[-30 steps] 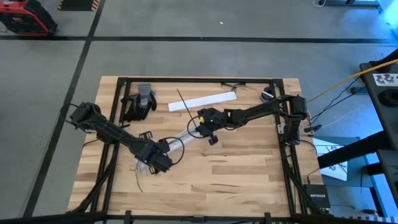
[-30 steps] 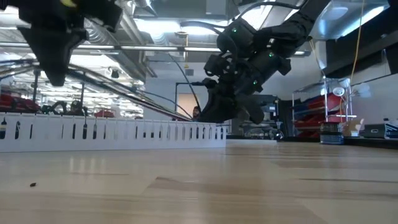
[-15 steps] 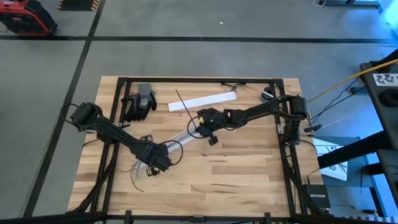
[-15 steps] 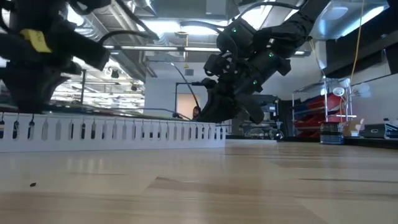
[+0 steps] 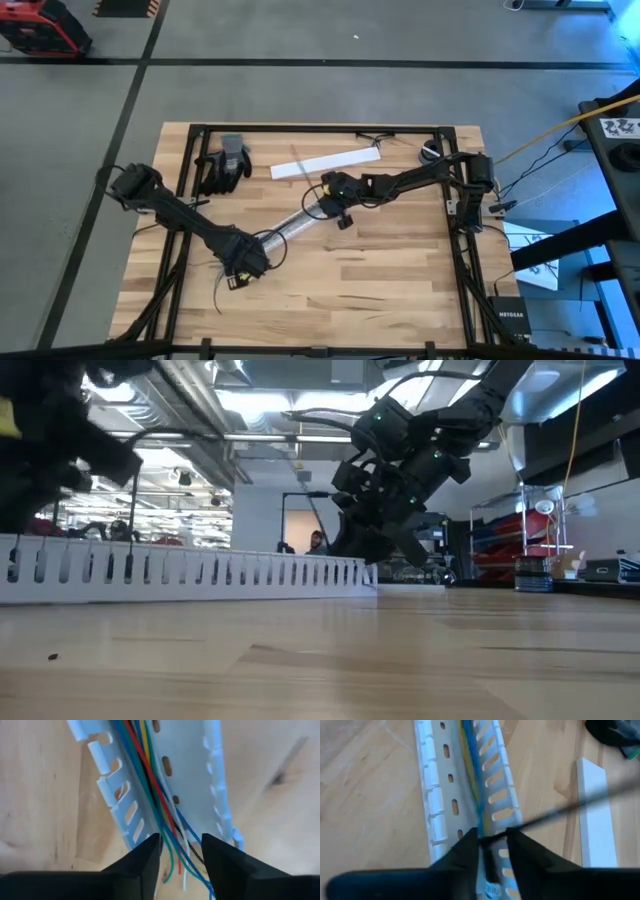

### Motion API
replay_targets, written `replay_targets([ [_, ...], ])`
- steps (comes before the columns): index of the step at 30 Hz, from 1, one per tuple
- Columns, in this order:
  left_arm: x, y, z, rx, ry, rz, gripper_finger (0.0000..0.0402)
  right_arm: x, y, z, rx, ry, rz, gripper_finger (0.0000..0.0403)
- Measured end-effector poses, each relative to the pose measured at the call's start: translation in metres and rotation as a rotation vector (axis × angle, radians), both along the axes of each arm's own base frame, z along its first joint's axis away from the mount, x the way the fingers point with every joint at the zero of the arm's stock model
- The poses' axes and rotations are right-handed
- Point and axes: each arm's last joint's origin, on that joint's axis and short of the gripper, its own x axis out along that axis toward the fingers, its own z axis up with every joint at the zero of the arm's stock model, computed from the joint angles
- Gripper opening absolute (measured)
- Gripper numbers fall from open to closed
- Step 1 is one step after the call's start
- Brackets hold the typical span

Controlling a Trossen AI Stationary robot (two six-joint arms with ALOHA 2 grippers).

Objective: Ziptie cables
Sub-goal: Put the ziptied cables into the white cable duct, then close the white cable duct

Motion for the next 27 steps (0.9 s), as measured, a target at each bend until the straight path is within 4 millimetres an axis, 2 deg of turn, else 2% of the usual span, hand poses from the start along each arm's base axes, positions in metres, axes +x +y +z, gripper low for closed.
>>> replay_targets([
  [5, 0.002, -0.002, 0.02, -0.026, -0.084, 0.034, 0.0158, -0.005, 0.001, 0.014, 0.009, -0.013, -0.001, 0.0156],
  [10, -0.006, -0.004, 0.039, 0.016, -0.203, 0.037, 0.015, -0.011, 0.003, 0.039, 0.048, -0.063, -0.023, 0.0188],
  [12, -0.007, -0.006, 0.044, 0.038, -0.252, 0.046, 0.0147, -0.011, 0.003, 0.042, 0.055, -0.068, -0.024, 0.0194],
  [18, -0.009, -0.008, 0.042, 0.046, -0.248, 0.051, 0.0152, -0.012, 0.004, 0.041, 0.079, -0.054, -0.042, 0.0198],
  [22, -0.005, -0.004, 0.042, 0.053, -0.252, 0.128, 0.0172, -0.013, 0.004, 0.04, 0.102, -0.043, -0.065, 0.0198],
  [27, -0.002, 0.004, 0.042, 0.06, -0.245, 0.108, 0.0201, -0.013, 0.003, 0.04, 0.153, -0.049, -0.15, 0.0198],
])
